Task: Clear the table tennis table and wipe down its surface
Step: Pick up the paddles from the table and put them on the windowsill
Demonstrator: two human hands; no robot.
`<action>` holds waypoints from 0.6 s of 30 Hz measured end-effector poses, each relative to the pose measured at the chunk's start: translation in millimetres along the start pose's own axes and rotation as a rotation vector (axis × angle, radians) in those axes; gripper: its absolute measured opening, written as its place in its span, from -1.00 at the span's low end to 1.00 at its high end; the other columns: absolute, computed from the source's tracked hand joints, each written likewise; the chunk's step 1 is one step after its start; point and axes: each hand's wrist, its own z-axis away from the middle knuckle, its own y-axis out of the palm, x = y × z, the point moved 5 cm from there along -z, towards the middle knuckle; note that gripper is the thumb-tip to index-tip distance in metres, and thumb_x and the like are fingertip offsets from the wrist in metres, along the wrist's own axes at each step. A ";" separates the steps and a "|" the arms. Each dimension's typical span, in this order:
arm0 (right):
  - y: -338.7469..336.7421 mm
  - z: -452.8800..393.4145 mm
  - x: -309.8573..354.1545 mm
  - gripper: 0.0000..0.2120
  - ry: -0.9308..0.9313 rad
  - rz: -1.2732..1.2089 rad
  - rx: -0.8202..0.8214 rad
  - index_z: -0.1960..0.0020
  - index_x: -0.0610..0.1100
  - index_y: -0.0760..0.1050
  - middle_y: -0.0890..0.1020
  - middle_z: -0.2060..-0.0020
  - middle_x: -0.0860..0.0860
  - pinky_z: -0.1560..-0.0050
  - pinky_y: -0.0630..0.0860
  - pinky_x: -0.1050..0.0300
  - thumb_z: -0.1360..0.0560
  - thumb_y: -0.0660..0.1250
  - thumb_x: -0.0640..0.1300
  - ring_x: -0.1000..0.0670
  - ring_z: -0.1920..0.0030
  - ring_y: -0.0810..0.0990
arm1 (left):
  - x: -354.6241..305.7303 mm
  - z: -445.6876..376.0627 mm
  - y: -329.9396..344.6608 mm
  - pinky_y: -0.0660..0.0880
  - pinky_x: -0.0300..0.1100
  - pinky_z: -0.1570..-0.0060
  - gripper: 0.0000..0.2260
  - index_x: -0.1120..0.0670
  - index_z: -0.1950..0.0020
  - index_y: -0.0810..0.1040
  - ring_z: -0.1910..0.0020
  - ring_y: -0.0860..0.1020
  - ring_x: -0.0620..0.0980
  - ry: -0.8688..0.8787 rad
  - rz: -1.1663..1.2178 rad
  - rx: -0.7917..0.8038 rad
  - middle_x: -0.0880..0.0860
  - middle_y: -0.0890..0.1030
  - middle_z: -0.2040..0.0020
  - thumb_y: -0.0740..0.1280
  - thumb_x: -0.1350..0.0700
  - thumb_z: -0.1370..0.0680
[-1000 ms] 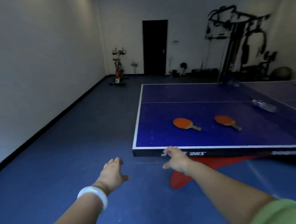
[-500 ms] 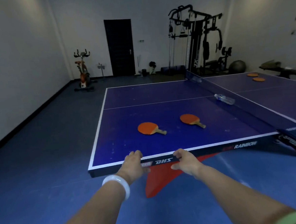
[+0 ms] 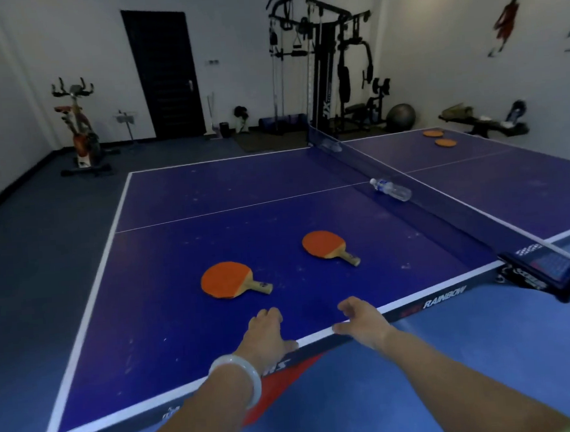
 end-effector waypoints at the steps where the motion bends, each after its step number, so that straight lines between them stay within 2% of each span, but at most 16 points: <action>1: -7.1 -16.0 1.2 -0.51 0.016 0.010 -0.007 -0.36 -0.08 0.39 0.46 -0.29 -0.01 -0.09 0.43 0.19 -0.49 0.46 -0.09 0.02 -0.18 0.47 | -2.0 -18.8 -0.5 0.42 -0.04 -0.22 -0.55 0.11 -0.31 0.35 -0.27 0.34 0.07 0.000 0.006 0.015 0.08 0.37 -0.27 0.40 -0.03 -0.53; 11: -53.2 -135.5 -16.3 -0.48 0.107 0.073 -0.034 -0.39 -0.05 0.36 0.45 -0.27 0.01 -0.04 0.39 0.23 -0.49 0.45 -0.03 0.07 -0.14 0.44 | -41.5 -163.1 12.3 0.38 -0.04 -0.30 -0.51 0.08 -0.37 0.32 -0.34 0.32 0.05 0.031 0.021 0.100 0.05 0.33 -0.34 0.40 -0.05 -0.54; 18: -81.4 -220.6 -43.9 -0.48 0.133 0.094 -0.012 -0.41 -0.08 0.35 0.44 -0.31 -0.01 -0.04 0.40 0.23 -0.51 0.44 -0.05 0.06 -0.15 0.45 | -54.0 -236.4 35.1 0.40 -0.09 -0.26 -0.51 0.07 -0.36 0.31 -0.32 0.31 0.03 -0.022 0.025 0.111 0.03 0.31 -0.32 0.39 -0.07 -0.54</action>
